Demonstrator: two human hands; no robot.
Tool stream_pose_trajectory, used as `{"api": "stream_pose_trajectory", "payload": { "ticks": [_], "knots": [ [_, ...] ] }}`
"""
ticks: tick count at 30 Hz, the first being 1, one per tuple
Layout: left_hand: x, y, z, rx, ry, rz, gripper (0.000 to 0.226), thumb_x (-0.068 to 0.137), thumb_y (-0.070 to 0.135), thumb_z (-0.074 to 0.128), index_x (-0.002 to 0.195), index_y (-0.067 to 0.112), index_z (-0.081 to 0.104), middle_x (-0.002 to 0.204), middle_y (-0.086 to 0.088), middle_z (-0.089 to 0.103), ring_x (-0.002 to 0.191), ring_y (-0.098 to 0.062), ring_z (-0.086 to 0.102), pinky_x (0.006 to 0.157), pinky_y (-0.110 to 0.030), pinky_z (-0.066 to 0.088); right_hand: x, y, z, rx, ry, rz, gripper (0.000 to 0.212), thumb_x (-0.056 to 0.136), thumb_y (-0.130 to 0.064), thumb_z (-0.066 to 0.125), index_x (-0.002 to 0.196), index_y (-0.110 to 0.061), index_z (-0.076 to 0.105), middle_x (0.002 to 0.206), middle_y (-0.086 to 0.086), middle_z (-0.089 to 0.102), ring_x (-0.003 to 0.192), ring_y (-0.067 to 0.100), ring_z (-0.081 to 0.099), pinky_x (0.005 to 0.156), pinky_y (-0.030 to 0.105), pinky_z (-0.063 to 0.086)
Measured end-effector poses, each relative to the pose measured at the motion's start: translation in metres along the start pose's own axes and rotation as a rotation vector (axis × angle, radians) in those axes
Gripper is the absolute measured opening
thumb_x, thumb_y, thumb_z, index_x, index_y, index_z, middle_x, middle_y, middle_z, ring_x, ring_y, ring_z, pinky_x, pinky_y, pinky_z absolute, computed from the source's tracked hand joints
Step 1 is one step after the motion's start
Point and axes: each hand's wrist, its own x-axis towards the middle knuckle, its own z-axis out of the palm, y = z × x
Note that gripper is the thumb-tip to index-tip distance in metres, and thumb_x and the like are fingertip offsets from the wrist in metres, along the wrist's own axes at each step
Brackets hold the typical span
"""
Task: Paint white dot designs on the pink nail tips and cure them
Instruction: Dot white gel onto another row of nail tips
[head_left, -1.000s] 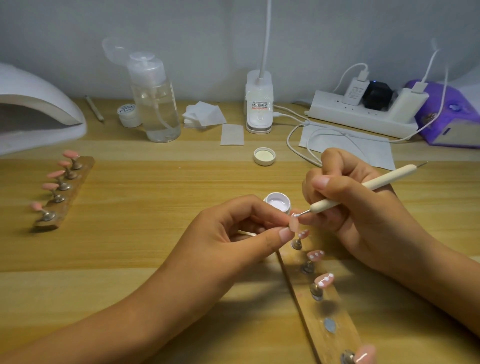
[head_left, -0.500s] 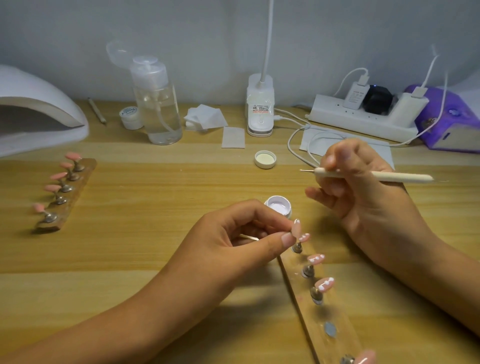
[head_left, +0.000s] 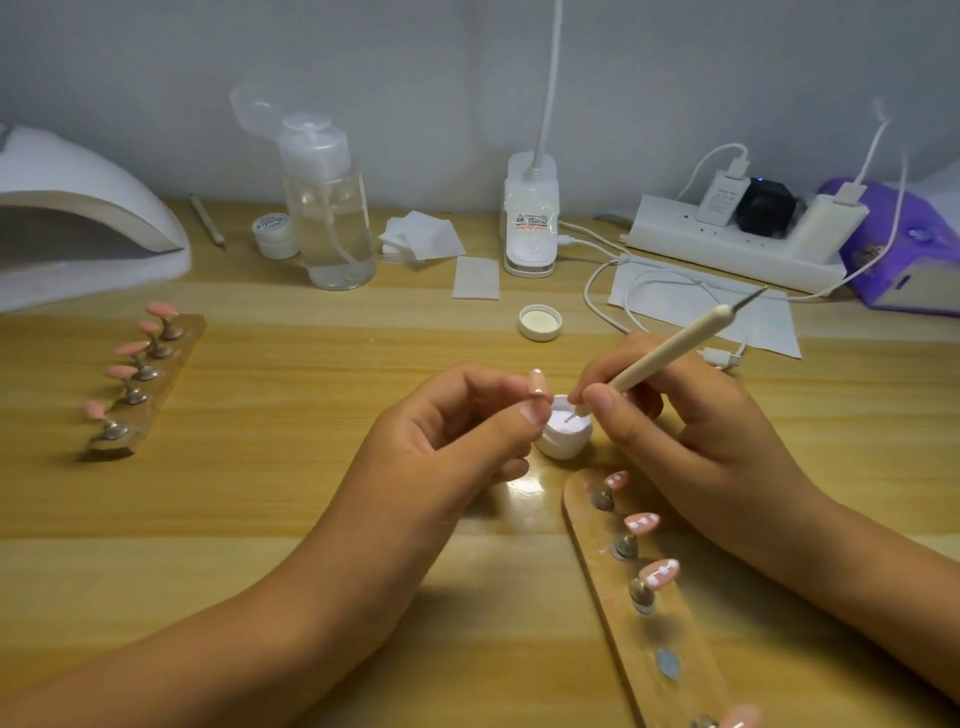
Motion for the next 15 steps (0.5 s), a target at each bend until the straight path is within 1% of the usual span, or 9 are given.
{"api": "stream_pose_trajectory", "payload": {
  "ticks": [4, 9, 12, 15],
  "knots": [
    [-0.0003, -0.0012, -0.0004, 0.009, -0.013, -0.002, 0.013, 0.073, 0.036, 0.070, 0.083, 0.030, 0.073, 0.078, 0.014, 0.068, 0.074, 0.002, 0.062, 0.066, -0.013, 0.049, 0.0010, 0.0017, 0.0007, -0.034, -0.033, 0.003, 0.016, 0.093, -0.032, 0.049, 0.094, -0.022, 0.061, 0.088, -0.015, 0.057, 0.078, 0.013, 0.050, 0.069, 0.017, 0.037],
    [0.0000, -0.0012, -0.0005, 0.010, -0.017, -0.006, 0.012, 0.073, 0.035, 0.070, 0.084, 0.030, 0.073, 0.081, 0.014, 0.069, 0.075, 0.002, 0.063, 0.067, -0.012, 0.049, 0.0013, 0.0010, 0.0003, -0.007, -0.024, 0.023, 0.015, 0.093, -0.033, 0.050, 0.092, -0.023, 0.062, 0.087, -0.014, 0.058, 0.076, 0.011, 0.048, 0.068, 0.016, 0.036],
    [-0.0004, -0.0003, 0.0004, 0.009, -0.018, -0.008, 0.014, 0.072, 0.036, 0.070, 0.085, 0.031, 0.073, 0.084, 0.013, 0.071, 0.076, 0.002, 0.063, 0.068, -0.012, 0.049, 0.0005, -0.0007, -0.0004, 0.090, 0.012, 0.084, 0.007, 0.093, -0.028, 0.056, 0.093, -0.025, 0.063, 0.084, -0.013, 0.060, 0.074, 0.011, 0.050, 0.066, 0.017, 0.040],
    [-0.0007, 0.0010, 0.0023, 0.017, -0.048, -0.003, 0.009, 0.074, 0.028, 0.075, 0.082, 0.032, 0.073, 0.085, 0.012, 0.072, 0.075, 0.002, 0.062, 0.067, -0.012, 0.049, 0.0014, -0.0032, -0.0022, 0.315, 0.125, 0.172, 0.008, 0.091, -0.023, 0.056, 0.094, -0.021, 0.063, 0.084, -0.008, 0.065, 0.075, 0.008, 0.058, 0.069, 0.016, 0.046]
  ]
}}
